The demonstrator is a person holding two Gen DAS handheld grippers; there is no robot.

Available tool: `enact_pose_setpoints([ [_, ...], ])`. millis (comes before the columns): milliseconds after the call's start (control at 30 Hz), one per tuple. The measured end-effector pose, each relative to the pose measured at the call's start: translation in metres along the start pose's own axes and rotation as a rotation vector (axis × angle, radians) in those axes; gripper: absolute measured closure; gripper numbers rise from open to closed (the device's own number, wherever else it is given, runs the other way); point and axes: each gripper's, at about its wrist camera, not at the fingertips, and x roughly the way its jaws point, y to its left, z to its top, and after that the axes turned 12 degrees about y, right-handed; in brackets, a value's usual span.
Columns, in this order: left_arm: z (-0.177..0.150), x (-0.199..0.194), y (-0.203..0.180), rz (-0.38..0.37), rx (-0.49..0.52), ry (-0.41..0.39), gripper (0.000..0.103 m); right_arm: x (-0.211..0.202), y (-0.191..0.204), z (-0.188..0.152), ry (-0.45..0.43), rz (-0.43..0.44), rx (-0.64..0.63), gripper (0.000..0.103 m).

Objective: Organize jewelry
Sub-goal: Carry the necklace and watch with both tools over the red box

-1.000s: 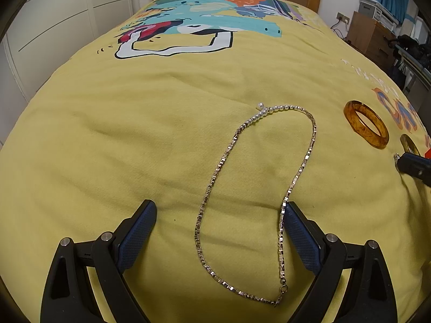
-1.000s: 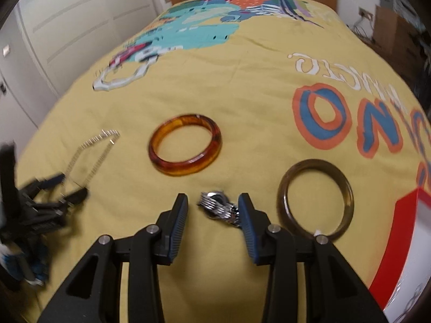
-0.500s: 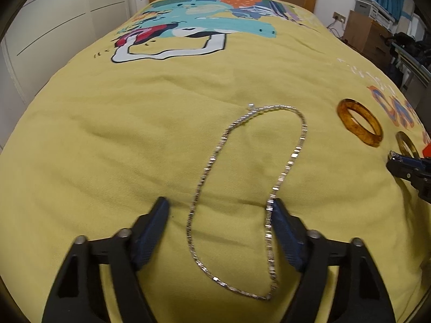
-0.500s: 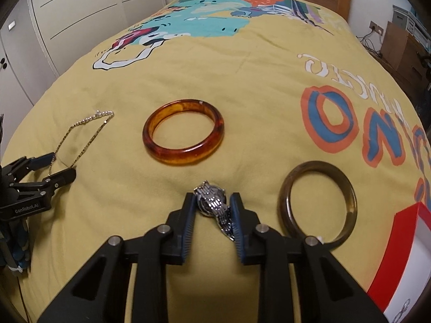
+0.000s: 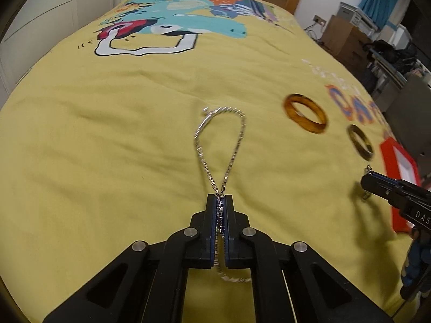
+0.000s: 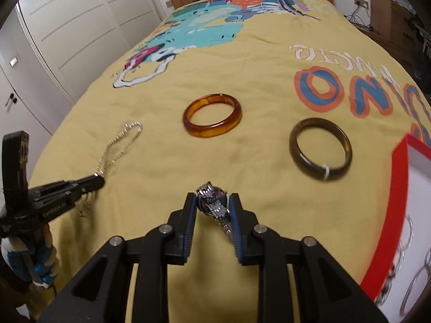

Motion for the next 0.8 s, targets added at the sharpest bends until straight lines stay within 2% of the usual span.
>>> enact_pose_setpoints([
  [500,-0.049,-0.071,-0.059,-0.049,0.095,-0.061,0.099,-0.086,0.012,-0.079,-0.093,0.025,0.060,0.081],
  [800,-0.074,-0.107,-0.106,-0.083,0.181,-0.099,0.099,-0.134,-0.002,-0.125,-0.165,0.003,0.106,0.081],
])
